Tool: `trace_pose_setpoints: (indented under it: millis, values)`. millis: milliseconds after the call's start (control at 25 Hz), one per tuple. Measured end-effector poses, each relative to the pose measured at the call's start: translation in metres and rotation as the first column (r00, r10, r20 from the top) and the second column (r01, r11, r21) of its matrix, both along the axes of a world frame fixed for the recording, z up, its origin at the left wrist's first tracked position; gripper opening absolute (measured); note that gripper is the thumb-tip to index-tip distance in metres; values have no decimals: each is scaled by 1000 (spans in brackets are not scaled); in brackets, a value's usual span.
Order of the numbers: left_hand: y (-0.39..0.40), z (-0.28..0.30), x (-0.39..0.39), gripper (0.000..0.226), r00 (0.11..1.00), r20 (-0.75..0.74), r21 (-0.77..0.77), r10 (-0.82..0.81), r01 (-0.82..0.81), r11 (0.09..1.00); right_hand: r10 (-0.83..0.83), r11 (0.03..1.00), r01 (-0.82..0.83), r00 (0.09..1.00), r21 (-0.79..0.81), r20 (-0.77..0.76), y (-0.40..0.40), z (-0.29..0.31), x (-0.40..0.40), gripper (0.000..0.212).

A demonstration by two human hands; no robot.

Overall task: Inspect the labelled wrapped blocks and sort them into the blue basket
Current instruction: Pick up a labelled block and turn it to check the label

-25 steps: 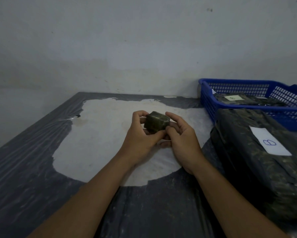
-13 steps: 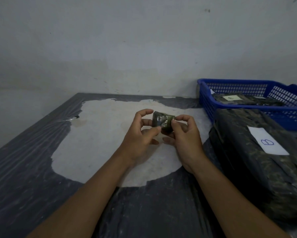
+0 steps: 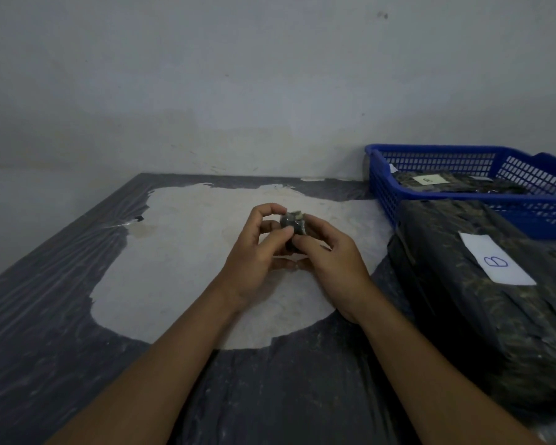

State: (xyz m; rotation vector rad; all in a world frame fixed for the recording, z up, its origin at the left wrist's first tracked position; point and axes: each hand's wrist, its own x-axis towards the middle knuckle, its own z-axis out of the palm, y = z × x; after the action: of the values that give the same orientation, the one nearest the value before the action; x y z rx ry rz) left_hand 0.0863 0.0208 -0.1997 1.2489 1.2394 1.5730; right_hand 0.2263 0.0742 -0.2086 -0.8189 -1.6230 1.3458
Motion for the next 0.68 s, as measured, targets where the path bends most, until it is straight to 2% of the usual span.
trace_pose_setpoints:
  millis: [80, 200, 280, 440, 680]
  values:
    - [0, -1, 0, 31, 1000, 9, -22, 1, -1, 1000, -16, 1000, 16, 1000, 3, 11, 0, -1, 0, 64]
    - [1, -1, -1, 37, 999, 46, -65, 24, -21, 998, -29, 1000, 29, 1000, 9, 7, -1, 0, 2, 45]
    - [2, -1, -2, 36, 998, 49, -83, 44, -40, 996, -42, 999, 41, 999, 35, 26, -2, 0, 1, 40]
    - [1, -1, -3, 33, 996, 27, -86, 82, -80, 993, -48, 995, 42, 997, 87, 66, -4, 1, -1, 41]
    - [1, -1, -1, 36, 996, 41, -50, 74, -72, 996, -34, 998, 31, 999, 62, 41, -4, 3, 0, 48]
